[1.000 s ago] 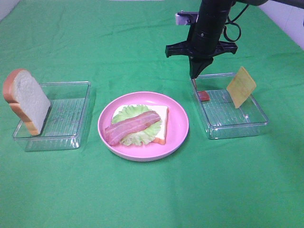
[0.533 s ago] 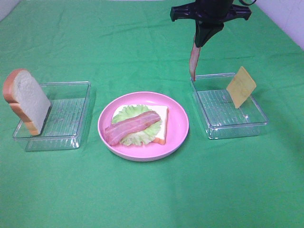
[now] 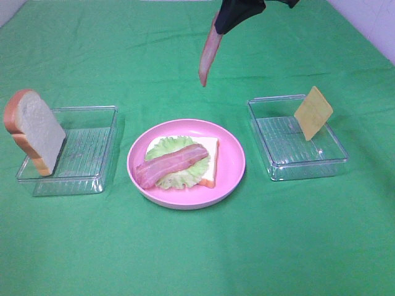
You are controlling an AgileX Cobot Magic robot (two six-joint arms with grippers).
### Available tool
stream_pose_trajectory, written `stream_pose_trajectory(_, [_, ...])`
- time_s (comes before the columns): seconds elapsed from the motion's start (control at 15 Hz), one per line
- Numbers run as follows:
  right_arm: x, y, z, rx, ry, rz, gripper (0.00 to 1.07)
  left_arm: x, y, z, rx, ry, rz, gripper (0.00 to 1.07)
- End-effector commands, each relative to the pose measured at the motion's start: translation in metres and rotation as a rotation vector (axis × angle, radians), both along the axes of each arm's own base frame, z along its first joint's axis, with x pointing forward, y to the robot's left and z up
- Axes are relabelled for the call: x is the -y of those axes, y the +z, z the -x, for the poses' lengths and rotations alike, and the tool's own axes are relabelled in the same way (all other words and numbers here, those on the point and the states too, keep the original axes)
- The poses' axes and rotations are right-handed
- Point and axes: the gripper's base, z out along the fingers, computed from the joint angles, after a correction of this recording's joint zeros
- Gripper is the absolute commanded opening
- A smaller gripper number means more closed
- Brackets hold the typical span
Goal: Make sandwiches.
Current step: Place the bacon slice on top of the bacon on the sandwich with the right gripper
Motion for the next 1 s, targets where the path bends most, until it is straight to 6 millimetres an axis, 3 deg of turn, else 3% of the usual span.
stream_pose_trajectory(0.07, [-0.019, 0.005, 0.017, -0.069, 0.127, -0.086, 0.0, -0.001, 0.001, 0.0, 0.016, 0.0, 0.007, 0.67])
stream_pose_trajectory(0.33, [-0.043, -0.011, 0.029, -0.145, 0.216, -0.154, 0.0, -0.001, 0.001, 0.0, 0.016, 0.0, 0.007, 0.67])
stream_pose_trajectory(0.6, [-0.063, -0.062, 0.04, -0.234, 0.182, -0.178, 0.0, -0.001, 0.001, 0.0, 0.016, 0.0, 0.007, 0.67])
stream_pose_trajectory(0.93, [-0.071, -0.117, 0.027, -0.28, 0.041, -0.24, 0.0, -0.001, 0.001, 0.0, 0.016, 0.0, 0.007, 0.67])
stream_pose_trajectory(1.0, [-0.071, -0.119, 0.026, -0.282, 0.039, -0.238, 0.0, -0.001, 0.001, 0.0, 0.016, 0.0, 0.007, 0.67])
